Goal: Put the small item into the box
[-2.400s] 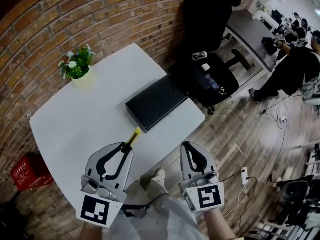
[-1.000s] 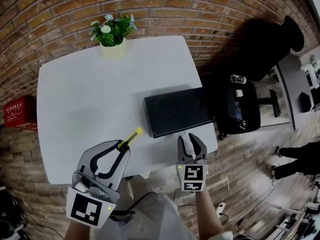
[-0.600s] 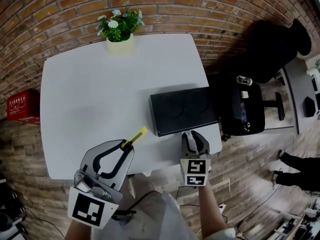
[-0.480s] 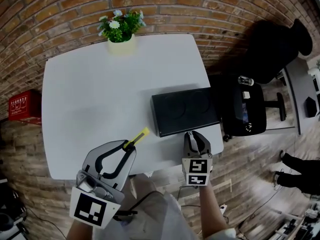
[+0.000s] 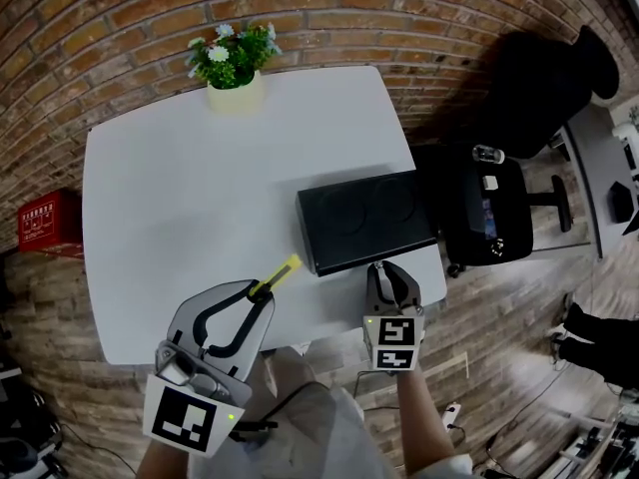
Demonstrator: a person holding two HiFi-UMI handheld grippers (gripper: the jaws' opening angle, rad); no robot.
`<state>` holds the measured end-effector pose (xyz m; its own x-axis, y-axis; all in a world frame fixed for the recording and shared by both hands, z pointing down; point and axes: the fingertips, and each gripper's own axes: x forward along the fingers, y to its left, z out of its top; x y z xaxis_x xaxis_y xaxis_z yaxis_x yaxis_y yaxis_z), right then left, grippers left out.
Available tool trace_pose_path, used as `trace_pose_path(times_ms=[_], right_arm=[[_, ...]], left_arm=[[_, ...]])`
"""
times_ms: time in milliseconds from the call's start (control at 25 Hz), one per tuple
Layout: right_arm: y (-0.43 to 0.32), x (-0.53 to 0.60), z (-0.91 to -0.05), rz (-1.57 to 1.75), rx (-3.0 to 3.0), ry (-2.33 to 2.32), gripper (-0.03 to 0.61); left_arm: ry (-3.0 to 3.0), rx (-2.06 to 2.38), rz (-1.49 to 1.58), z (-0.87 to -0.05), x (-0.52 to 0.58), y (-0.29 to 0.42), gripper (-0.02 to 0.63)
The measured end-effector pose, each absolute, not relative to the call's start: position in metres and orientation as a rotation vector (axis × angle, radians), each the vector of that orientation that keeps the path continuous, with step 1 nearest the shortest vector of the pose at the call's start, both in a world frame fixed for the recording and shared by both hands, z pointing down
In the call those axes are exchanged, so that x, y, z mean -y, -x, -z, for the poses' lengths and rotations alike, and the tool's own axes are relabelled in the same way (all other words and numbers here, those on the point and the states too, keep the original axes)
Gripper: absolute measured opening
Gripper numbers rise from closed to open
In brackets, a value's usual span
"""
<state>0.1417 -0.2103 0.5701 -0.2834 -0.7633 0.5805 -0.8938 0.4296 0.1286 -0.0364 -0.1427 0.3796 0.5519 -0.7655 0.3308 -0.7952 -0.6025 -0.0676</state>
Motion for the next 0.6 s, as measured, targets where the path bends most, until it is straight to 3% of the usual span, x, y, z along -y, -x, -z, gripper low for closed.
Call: trace_pose_path(times_ms=[600], right_arm=[[-0.159, 0.168, -0.569, -0.395, 2.051, -1.463, 0.091]], left_arm=[[-2.782, 1.199, -0.531, -0.378, 0.143, 0.012, 0.077]])
